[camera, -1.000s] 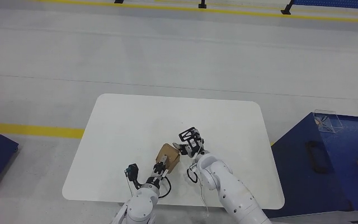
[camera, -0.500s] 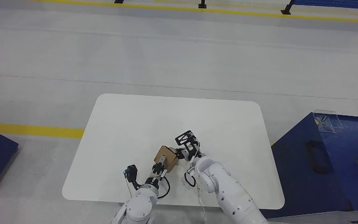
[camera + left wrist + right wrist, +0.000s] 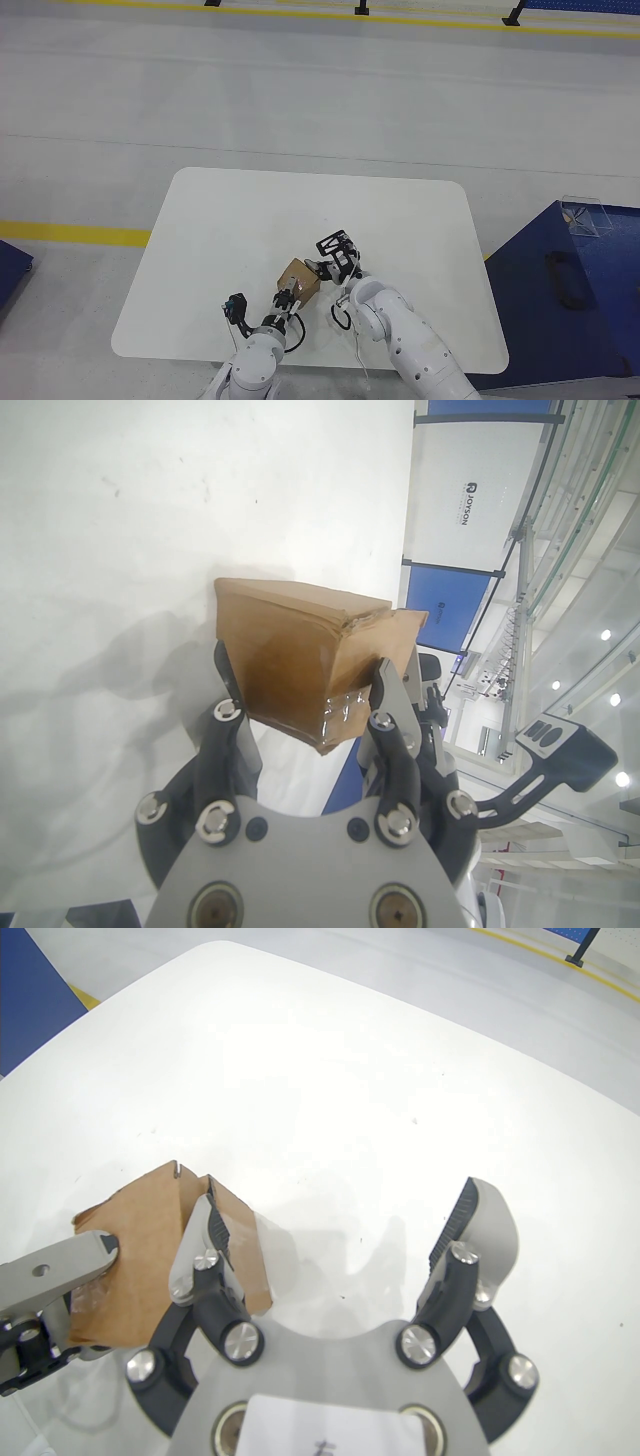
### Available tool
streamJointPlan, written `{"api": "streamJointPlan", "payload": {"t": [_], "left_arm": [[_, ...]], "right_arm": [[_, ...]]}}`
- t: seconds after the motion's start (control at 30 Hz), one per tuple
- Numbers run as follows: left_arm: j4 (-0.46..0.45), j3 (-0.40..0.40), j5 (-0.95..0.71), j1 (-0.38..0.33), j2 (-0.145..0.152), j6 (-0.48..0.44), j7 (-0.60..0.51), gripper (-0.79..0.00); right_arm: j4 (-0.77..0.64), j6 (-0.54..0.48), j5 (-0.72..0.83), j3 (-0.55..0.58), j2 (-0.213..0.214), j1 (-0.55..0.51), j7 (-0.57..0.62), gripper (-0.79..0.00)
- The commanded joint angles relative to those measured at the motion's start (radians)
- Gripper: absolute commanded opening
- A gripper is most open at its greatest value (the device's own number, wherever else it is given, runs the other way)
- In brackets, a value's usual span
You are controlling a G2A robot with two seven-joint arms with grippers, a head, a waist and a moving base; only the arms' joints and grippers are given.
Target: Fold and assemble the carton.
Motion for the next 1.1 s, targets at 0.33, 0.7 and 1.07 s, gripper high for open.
{"api": "streamJointPlan", "payload": {"t": [0.33,0.7,1.07], "left_arm": [[-0.006,-0.004,0.002,0.000,-0.004,0.008,-0.002,-0.299],[-0.004,-0.006,0.007,0.002,-0.008,-0.002,-0.006,-0.299],[0.029,0.004,0.022,-0.014,-0.014,0.015,-0.006,-0.336]], "right_arm": [[0.004,-0.016,0.010,0.013,-0.003,0.003,-0.001,0.000],[-0.007,-0.032,0.013,0.017,-0.006,-0.007,0.001,0.000],[0.015,-0.028,0.006,0.016,-0.010,-0.002,0.009,0.000]]}}
